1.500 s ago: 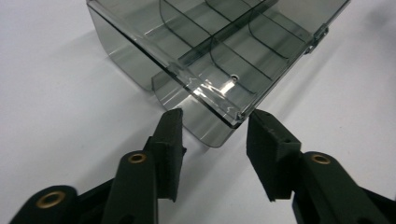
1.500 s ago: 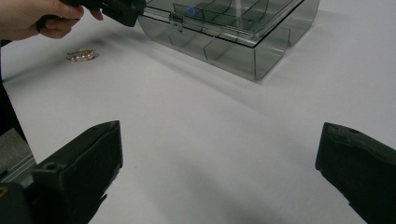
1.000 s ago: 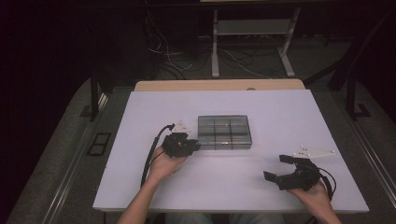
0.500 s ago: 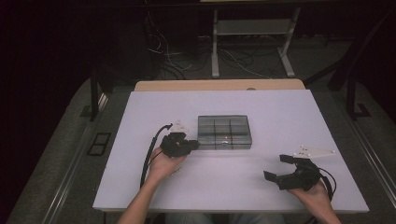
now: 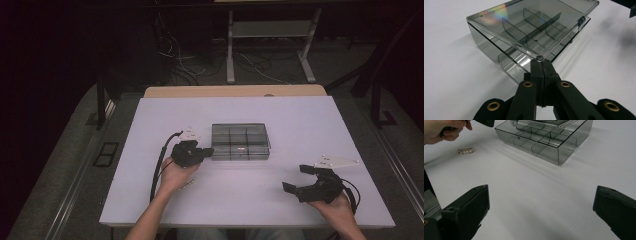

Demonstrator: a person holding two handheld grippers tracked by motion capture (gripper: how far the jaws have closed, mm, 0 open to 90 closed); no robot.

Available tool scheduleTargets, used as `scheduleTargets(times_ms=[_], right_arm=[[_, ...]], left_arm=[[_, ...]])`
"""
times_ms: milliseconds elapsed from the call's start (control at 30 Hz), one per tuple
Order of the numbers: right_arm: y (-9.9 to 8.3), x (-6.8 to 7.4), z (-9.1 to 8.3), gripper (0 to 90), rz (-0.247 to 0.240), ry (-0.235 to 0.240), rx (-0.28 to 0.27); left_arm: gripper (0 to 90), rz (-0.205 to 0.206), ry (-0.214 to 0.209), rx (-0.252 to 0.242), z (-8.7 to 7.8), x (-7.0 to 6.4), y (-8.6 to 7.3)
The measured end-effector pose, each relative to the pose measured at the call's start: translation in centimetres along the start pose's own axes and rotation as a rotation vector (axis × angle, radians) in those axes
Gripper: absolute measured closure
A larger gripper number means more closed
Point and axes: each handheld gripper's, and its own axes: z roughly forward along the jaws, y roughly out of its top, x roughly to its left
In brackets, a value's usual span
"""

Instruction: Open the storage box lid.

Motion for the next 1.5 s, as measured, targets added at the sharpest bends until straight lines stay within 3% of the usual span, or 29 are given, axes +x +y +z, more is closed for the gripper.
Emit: scheduleTargets(times_ms=[633, 967, 1500], right_arm=[[2.6, -0.4, 0.9, 0.5, -0.026, -0.009, 0.013], [5.4, -1.3, 1.3, 0.5, -0.046, 0.016, 0.004], [9.4, -1.7, 2.9, 0.6, -0.081, 0.020, 0.009]], left_arm=[[89.0, 0.014, -0.001, -0.046, -1.0, 0.2, 2.2], [89.0, 0.008, -0.002, -0.054, -1.0, 0.6, 2.9], [89.0, 0.049, 0.014, -0.042, -1.0, 1.0, 5.4]])
